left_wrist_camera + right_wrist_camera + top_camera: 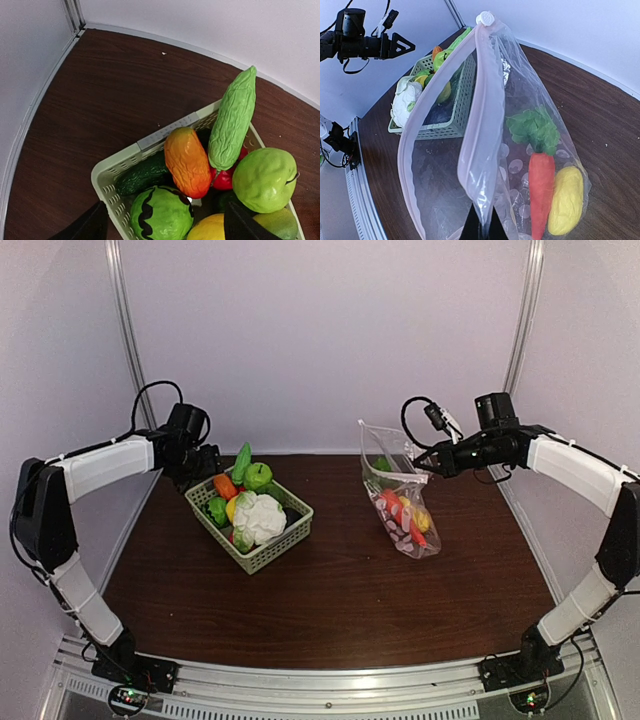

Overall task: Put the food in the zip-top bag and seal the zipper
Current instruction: Pick up the fake fruit from the bin.

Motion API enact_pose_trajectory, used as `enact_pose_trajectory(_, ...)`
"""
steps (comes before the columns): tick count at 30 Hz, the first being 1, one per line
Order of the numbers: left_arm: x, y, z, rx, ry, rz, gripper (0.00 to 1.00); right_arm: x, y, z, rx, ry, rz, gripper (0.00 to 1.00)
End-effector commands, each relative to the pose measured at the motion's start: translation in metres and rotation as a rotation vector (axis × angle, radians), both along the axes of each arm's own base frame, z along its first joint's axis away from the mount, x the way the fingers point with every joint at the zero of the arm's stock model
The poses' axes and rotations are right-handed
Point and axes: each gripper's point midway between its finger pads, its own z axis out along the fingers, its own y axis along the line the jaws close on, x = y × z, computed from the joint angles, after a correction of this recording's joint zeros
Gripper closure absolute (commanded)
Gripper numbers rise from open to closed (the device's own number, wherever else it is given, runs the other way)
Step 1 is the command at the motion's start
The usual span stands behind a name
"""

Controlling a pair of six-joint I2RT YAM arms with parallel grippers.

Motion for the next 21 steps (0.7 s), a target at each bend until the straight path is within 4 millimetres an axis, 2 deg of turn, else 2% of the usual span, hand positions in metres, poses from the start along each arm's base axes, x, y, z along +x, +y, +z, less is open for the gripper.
enact_pose_trajectory(1,0.027,-0.021,-0.01,-0.115,-0.061,-0.01,0.21,0.0,0.0,-0.002,-0.009,-0.004,-0.012,1.0)
enact_pose_trajectory(6,0.047,-0.025,-0.027,-0.143,-0.057,0.017,0.27,-0.004,-0.001,-0.003,-0.01,-0.005,-0.013,1.0)
enact_pose_trajectory(10,0.053,-0.017,-0.037,-0.146,-0.056,0.08,0.32,-0.007,-0.004,-0.002,-0.016,-0.019,-0.018,1.0)
enact_pose_trajectory(17,0.064,-0.016,-0.055,-0.15,-0.048,0.106,0.34,-0.009,-0.004,-0.003,-0.017,-0.019,-0.021,1.0)
enact_pose_trajectory(21,0.07,-0.007,-0.065,-0.148,-0.045,0.141,0.38,-0.009,-0.005,-0.002,-0.017,-0.017,-0.021,1.0)
